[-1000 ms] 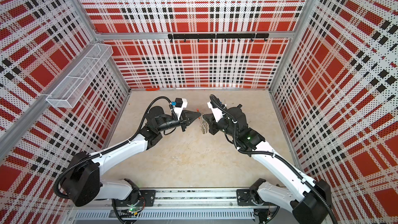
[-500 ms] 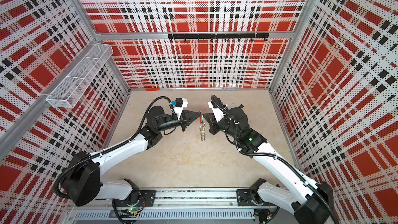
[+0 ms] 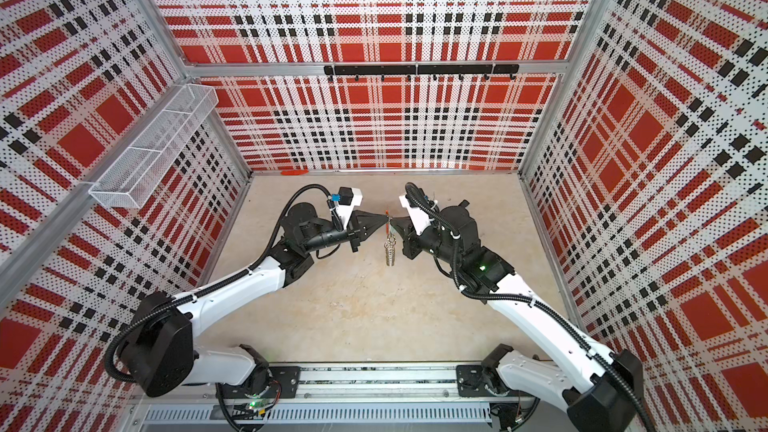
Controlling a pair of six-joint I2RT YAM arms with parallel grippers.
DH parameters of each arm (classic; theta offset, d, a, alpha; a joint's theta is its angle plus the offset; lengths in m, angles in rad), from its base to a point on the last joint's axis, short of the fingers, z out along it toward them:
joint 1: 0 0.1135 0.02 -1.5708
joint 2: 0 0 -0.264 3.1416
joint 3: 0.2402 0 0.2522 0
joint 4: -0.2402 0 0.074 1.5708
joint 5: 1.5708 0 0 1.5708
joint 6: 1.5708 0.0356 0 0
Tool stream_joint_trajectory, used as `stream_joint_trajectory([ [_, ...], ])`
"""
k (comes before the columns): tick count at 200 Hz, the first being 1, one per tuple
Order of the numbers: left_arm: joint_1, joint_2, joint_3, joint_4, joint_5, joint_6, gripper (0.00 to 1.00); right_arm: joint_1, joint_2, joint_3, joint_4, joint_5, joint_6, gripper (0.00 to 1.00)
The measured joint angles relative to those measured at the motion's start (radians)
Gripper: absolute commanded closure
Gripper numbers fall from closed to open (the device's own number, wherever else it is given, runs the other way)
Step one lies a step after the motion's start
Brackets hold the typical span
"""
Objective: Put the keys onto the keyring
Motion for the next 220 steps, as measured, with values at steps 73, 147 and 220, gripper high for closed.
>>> stream_joint_trajectory([
  [73,0.003,0.000,0.000,-0.013,-0.003,0.000,1.00,0.006,0.026,0.014,0.000,0.016,-0.008,1.00],
  [147,0.010,0.000,0.000,-0.042,-0.028,0.005,1.00,0.013,0.069,0.022,-0.002,0.124,0.043,1.00],
  [220,0.007,-0.005,0.000,-0.043,-0.035,0.041,1.00,-0.044,0.083,0.022,-0.035,0.072,0.147,1.00],
])
